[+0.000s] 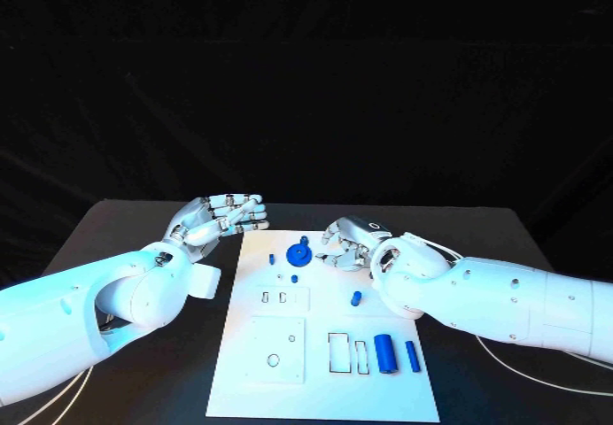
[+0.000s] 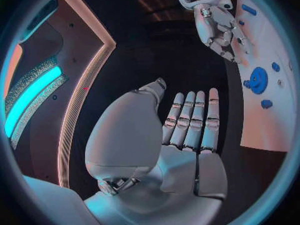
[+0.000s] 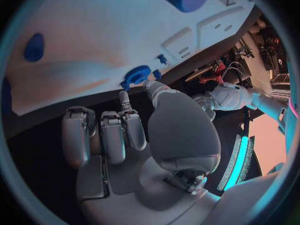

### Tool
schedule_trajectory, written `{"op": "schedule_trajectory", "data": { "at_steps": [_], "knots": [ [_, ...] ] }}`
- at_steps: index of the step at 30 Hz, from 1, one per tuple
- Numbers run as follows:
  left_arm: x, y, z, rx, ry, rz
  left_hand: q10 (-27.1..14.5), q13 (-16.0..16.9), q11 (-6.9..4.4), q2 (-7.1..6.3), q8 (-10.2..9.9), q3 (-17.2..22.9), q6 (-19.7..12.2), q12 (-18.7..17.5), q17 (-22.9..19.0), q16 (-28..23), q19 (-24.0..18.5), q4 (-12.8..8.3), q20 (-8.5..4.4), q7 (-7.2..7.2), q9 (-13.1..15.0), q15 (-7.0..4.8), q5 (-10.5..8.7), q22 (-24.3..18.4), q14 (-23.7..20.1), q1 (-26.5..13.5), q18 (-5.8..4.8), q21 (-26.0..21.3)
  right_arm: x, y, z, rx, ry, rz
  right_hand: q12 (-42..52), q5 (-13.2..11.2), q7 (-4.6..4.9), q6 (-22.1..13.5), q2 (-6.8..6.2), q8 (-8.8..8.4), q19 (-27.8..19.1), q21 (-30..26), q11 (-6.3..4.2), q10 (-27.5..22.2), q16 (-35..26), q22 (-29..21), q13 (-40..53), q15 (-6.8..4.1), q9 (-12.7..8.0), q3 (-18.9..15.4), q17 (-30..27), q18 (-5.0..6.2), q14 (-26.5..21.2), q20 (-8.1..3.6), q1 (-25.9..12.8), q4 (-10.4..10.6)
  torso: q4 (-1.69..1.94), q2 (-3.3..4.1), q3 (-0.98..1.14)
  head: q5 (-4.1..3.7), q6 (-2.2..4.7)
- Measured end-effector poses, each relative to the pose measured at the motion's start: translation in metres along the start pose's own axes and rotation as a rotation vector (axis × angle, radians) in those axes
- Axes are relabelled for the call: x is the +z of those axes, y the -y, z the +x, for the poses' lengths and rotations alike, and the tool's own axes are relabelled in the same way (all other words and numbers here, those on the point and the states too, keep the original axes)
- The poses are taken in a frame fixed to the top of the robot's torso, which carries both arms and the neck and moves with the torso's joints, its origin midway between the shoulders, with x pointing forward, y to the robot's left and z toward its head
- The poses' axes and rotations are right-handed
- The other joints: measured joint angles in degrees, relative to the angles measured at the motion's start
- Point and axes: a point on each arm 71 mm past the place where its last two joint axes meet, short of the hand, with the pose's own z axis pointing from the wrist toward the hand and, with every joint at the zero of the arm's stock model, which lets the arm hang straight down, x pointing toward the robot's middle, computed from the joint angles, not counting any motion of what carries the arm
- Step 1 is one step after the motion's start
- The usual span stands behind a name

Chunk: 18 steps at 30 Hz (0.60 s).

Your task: Assemble the parts on the task board

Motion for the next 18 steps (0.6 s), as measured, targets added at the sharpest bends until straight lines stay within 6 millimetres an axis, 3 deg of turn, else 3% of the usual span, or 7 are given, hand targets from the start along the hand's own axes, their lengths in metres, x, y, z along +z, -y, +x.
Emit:
{"op": "schedule_trajectory", "data": {
  "at_steps": [8, 18],
  "knots": [
    [0.0, 0.0, -0.003, 0.004, 0.007, -0.001, 0.0, 0.0, 0.0, 0.0, 0.0, 0.0, 0.0, 0.0, 0.01, 0.0, -0.02, 0.0, -0.02, 0.0, 0.0, 0.0, 0.0, 0.0, 0.0, 0.0, 0.0, 0.0, -0.021, 0.036, -0.04, 0.08, 0.024, 0.058, -0.46, -1.26, 0.0, 0.0, -1.84, -0.74, -1.49, -2.37, 0.35, -0.35, 0.0, 0.0, 0.0, 0.0, 0.11, 1.5, 0.0, 0.0, 0.0, -0.04, 2.95, -1.52, -0.4, -0.32, 0.22, -0.2, 0.12],
    [0.001, -0.001, -0.004, 0.004, 0.008, -0.001, 0.0, 0.0, 0.0, 0.0, 0.0, 0.0, 0.0, 0.0, 0.04, 0.0, -0.42, 0.0, -0.01, 0.0, 0.0, 0.0, 0.0, 0.0, 0.0, 0.0, 0.0, 0.0, -0.042, 0.094, -0.057, 0.17, -0.004, 0.1, -1.63, -1.27, 0.26, -0.02, -3.86, -1.46, -2.38, -3.54, 0.53, -1.77, -0.34, -0.01, -0.01, 0.0, 0.34, 3.42, -0.01, 0.0, 0.0, 0.07, 9.14, -6.78, -1.24, -0.68, 0.64, -0.75, 0.03]
  ]
}}
